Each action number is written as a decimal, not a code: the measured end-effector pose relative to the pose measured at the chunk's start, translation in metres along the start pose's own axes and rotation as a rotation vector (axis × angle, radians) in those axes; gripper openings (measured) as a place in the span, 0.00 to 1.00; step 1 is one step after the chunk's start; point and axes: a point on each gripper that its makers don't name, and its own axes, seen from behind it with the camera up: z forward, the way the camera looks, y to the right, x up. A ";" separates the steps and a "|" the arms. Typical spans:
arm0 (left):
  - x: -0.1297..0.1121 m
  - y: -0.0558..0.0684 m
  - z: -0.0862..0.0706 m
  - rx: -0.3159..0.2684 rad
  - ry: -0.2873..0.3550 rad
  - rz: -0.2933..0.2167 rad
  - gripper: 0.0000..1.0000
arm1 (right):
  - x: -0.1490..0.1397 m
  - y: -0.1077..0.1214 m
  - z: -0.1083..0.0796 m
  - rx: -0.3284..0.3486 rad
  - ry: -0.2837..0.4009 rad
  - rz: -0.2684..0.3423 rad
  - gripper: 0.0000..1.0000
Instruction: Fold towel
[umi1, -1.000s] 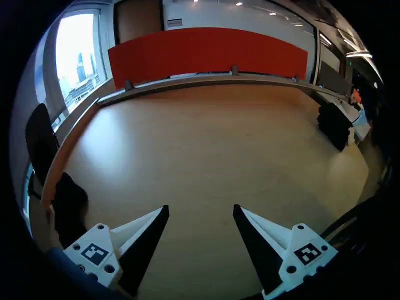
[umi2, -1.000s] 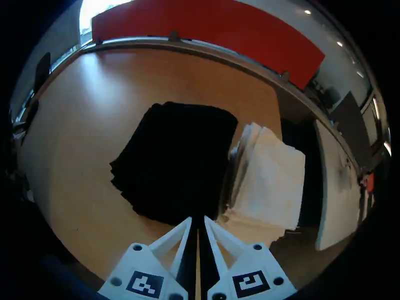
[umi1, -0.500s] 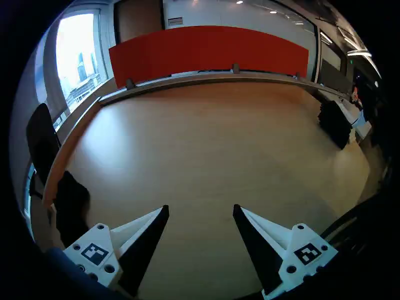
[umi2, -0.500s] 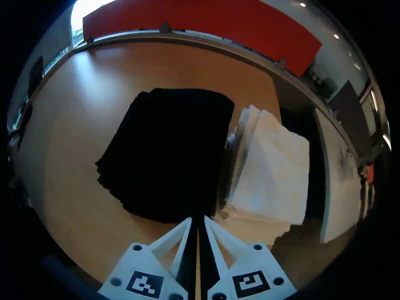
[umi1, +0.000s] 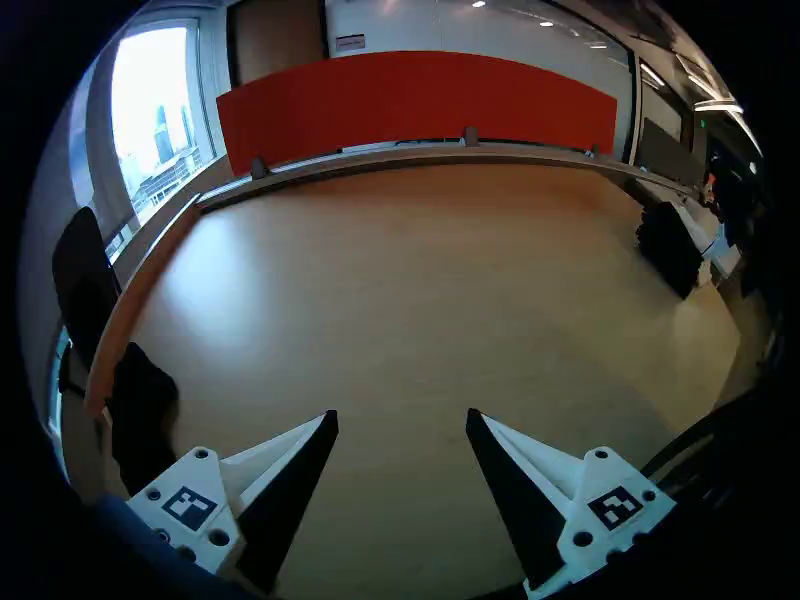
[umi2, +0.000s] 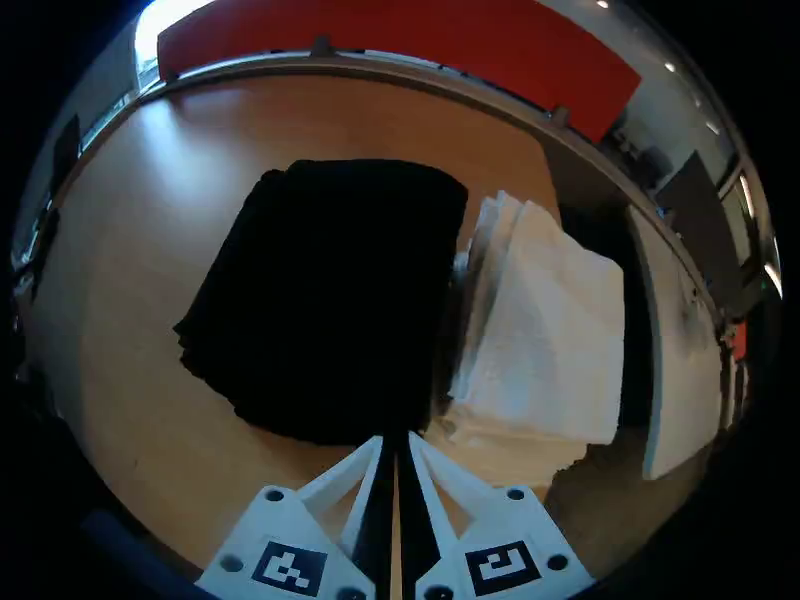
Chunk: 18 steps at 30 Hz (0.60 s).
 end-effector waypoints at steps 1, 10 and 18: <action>0.000 0.000 0.000 0.000 0.000 0.000 0.95 | -0.001 0.000 0.001 -0.001 -0.001 0.000 0.02; 0.000 0.001 0.000 0.000 -0.001 0.001 0.95 | 0.000 -0.001 0.002 -0.016 0.010 -0.009 0.03; 0.002 -0.001 0.001 0.001 0.002 -0.007 0.95 | 0.004 -0.002 -0.006 -0.020 0.040 -0.010 0.11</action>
